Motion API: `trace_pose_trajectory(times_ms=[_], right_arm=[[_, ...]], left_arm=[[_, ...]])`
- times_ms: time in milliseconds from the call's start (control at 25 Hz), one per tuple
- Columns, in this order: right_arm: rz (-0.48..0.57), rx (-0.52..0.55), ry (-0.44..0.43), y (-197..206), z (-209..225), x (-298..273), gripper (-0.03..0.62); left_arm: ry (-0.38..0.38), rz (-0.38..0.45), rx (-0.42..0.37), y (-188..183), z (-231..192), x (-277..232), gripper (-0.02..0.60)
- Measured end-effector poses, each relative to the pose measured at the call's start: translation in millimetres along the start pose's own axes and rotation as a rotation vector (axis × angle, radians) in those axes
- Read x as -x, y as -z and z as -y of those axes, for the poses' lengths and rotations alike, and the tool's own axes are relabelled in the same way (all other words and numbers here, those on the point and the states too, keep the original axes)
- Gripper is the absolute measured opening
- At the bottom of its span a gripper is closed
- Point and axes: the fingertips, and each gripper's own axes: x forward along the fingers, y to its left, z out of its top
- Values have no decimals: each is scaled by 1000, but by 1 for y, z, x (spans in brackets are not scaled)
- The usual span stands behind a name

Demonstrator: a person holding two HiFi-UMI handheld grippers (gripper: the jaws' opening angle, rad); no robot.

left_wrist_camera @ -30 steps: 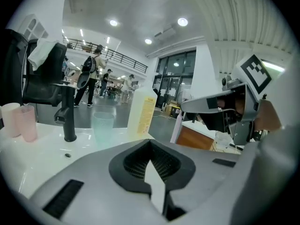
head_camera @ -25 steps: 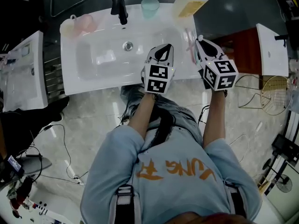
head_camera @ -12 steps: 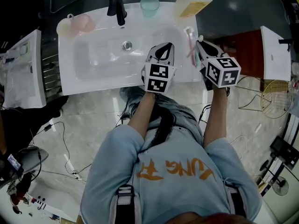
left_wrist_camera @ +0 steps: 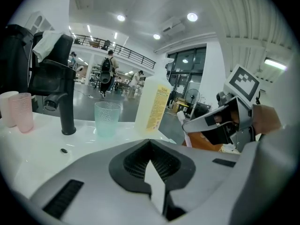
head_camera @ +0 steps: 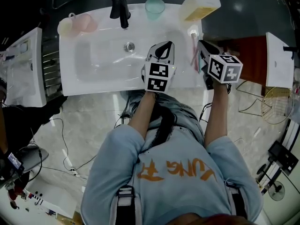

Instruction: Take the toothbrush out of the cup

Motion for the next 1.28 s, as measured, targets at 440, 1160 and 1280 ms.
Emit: trace_pose_trajectory(times_ms=[440, 1160, 1280], right_arm=[[-167, -21, 46, 45, 11, -50, 40], [-251, 210, 264, 60, 38, -63, 40], [-233, 232, 281, 58, 38, -61, 40]], left_arm=[[-42, -9, 17, 1, -23, -2, 8], [-65, 4, 13, -7, -30, 6, 8], [-65, 7, -9, -10, -27, 9, 8]])
